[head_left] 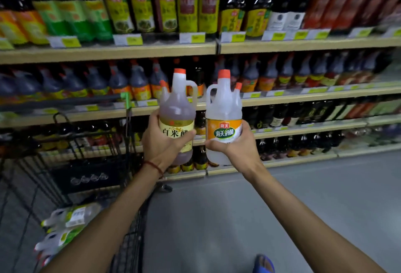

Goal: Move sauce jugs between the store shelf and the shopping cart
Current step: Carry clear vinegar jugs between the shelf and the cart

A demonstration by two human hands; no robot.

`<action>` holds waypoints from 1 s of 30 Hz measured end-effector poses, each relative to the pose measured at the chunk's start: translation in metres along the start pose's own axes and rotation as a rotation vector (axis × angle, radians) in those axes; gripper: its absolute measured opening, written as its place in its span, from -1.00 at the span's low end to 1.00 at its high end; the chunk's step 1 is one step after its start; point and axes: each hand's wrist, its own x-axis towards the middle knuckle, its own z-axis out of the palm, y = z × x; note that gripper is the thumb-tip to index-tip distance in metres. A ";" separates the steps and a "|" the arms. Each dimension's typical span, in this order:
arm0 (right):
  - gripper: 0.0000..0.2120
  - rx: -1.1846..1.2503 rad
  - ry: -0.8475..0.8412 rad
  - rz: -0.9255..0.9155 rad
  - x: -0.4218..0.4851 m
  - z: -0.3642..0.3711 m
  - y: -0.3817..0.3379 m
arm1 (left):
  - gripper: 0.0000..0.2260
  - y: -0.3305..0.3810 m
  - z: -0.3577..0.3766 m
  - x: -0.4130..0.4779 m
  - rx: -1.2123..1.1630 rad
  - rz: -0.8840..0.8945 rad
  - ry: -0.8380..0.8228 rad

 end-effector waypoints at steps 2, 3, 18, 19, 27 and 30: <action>-0.25 0.011 0.044 -0.006 0.006 -0.023 -0.002 | -0.13 0.015 0.021 0.004 -0.012 0.033 -0.037; -0.25 0.016 0.060 -0.009 0.010 -0.036 -0.003 | -0.13 0.021 0.033 0.006 -0.012 0.049 -0.053; -0.18 0.026 0.177 -0.047 0.095 -0.280 0.035 | -0.14 0.133 0.286 -0.005 -0.027 0.135 -0.182; -0.18 0.018 0.177 -0.043 0.102 -0.299 0.040 | -0.16 0.141 0.306 -0.008 -0.028 0.132 -0.188; -0.09 -0.009 0.253 0.020 0.148 -0.436 0.081 | -0.16 0.182 0.459 -0.022 -0.040 0.138 -0.283; -0.05 -0.017 0.306 0.045 0.167 -0.480 0.093 | -0.19 0.197 0.516 -0.018 -0.054 0.132 -0.334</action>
